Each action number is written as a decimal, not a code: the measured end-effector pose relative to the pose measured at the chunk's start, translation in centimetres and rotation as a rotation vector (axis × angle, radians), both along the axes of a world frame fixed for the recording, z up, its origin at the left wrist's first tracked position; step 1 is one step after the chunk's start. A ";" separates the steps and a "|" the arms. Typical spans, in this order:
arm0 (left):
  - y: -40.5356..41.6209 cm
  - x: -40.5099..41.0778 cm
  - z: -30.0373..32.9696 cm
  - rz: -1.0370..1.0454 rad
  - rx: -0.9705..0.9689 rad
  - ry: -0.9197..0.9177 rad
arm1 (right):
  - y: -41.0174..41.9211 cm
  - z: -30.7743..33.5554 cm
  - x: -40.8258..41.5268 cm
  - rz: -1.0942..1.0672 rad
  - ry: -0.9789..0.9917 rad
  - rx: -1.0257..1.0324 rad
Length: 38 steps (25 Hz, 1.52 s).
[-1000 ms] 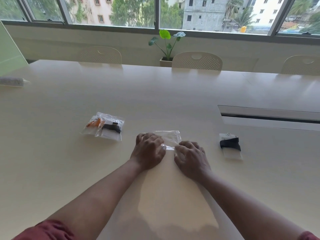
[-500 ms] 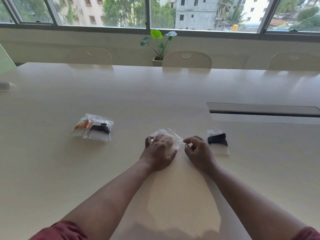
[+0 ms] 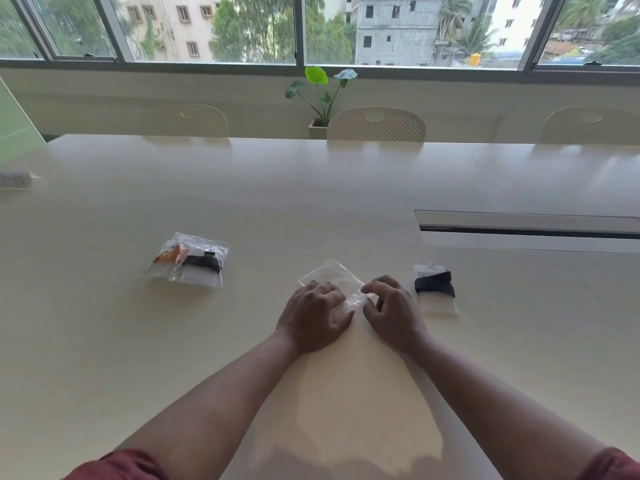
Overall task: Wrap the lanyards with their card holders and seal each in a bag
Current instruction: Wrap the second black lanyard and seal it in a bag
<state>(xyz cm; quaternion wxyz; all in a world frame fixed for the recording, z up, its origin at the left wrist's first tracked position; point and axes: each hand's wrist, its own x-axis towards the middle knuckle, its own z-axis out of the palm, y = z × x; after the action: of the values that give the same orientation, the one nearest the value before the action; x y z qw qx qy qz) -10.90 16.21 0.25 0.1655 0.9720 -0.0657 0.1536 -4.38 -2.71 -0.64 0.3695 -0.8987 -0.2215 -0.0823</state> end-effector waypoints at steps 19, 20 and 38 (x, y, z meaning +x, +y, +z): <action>-0.3 -0.8 0.4 0.012 -0.063 -0.132 | 0.0 0.3 0.0 -0.005 0.037 0.045; -0.3 -0.8 0.4 0.002 -0.073 -0.136 | 0.0 0.3 0.0 0.004 0.054 0.062; -0.2 -0.5 0.7 -0.089 -0.006 -0.136 | 2.0 0.3 -1.0 0.087 0.125 0.370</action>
<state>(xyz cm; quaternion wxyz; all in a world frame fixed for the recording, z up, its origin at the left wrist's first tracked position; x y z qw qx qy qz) -11.44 15.99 0.93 0.1704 0.9549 -0.1194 0.2120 -5.42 -0.69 -0.33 0.5446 -0.8085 -0.2177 -0.0494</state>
